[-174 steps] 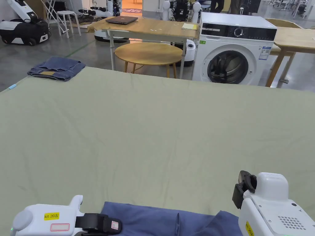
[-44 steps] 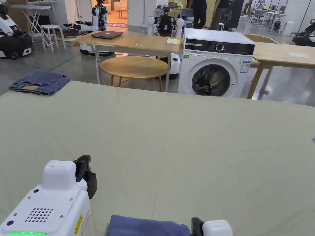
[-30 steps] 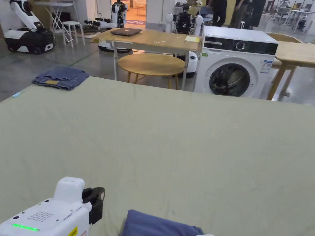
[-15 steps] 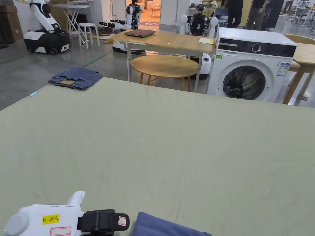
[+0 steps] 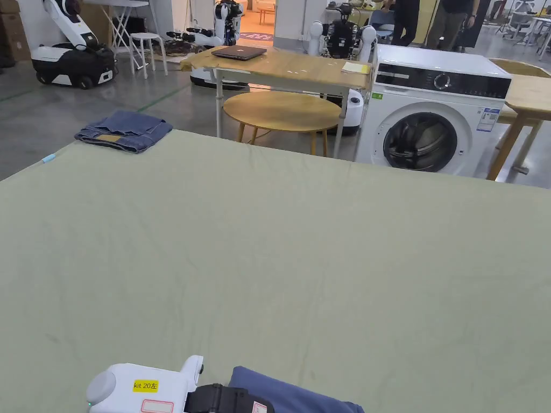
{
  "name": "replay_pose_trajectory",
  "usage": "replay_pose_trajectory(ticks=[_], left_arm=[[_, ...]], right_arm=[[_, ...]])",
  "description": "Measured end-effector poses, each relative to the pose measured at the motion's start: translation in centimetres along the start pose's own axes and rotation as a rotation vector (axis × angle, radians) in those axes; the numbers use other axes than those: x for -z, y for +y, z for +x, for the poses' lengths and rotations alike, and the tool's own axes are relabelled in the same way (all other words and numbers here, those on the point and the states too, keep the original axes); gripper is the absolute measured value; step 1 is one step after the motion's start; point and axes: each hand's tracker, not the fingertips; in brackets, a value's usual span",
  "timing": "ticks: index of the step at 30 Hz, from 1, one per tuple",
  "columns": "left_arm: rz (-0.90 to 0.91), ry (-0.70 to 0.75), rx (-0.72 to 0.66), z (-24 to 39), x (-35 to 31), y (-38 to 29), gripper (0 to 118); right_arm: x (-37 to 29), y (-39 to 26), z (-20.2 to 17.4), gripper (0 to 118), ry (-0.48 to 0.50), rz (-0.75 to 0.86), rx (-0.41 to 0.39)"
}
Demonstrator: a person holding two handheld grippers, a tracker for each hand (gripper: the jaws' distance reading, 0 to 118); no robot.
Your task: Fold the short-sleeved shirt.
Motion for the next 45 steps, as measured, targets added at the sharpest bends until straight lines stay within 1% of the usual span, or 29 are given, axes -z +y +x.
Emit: replay_pose_trajectory(ticks=[1, 2, 3, 4, 5, 7, 13, 18, 21, 24, 26, 31, 35, 38, 42, 45], left_arm=[[-0.004, 0.049, 0.024, 0.3, 0.1, -0.3, 26], [-0.016, 0.123, 0.056, 0.3, 0.4, -0.5, 23], [-0.010, 0.165, 0.070, 0.2, 0.6, -0.7, 23], [0.004, 0.147, 0.020, -0.2, 0.5, -0.9, 22], [0.022, 0.078, 0.001, -0.3, 0.2, -1.0, 21], [0.015, 0.117, 0.021, 0.4, 0.3, -1.2, 20], [0.015, 0.115, 0.012, 1.8, -0.4, -1.1, 20], [0.027, 0.117, 0.008, 3.2, -1.7, -0.5, 20], [0.029, 0.171, 0.023, 5.0, -3.8, 0.2, 20], [0.036, 0.205, 0.087, 7.4, -7.6, 0.9, 20], [0.053, 0.270, 0.145, 8.8, -11.2, 1.9, 20], [0.114, 0.428, 0.166, 11.3, -20.6, 4.3, 20], [0.165, 0.550, 0.144, 12.8, -28.4, 6.3, 20], [0.206, 0.657, 0.102, 13.7, -33.2, 7.2, 20], [0.253, 0.775, 0.045, 13.4, -37.4, 7.5, 20], [0.253, 0.868, -0.049, 11.4, -39.0, 7.9, 20]], right_arm=[[0.0, 0.0, 0.0, 0, 0.000, 0.001, 0.002], [0.0, -0.1, 0.0, 0, 0.001, 0.003, 0.003], [-0.1, -0.1, 0.0, 0, -0.002, 0.004, 0.004], [-0.1, -0.2, 0.0, 0, 0.005, 0.005, 0.005], [-0.1, -0.2, 0.0, 0, 0.002, 0.008, 0.003], [-0.2, -0.2, -0.2, 0, -0.003, 0.011, -0.012], [-0.8, 0.5, -0.7, 0, -0.019, 0.008, -0.074], [-1.8, 1.9, -1.3, 0, -0.013, 0.077, -0.114], [-1.8, 3.3, -1.3, 0, -0.004, 0.115, -0.117], [-1.5, 4.7, -1.2, 0, 0.011, 0.132, -0.111], [-1.2, 5.5, -1.4, 0, 0.017, 0.143, -0.116], [-0.8, 7.0, -2.2, 0, 0.031, 0.180, -0.133], [-0.5, 7.6, -2.6, 0, 0.040, 0.188, -0.128], [-0.3, 7.7, -2.6, 0, 0.042, 0.186, -0.128], [0.0, 7.5, -2.4, 0, 0.039, 0.181, -0.129], [0.5, 7.4, -2.0, 0, 0.034, 0.163, -0.118]])
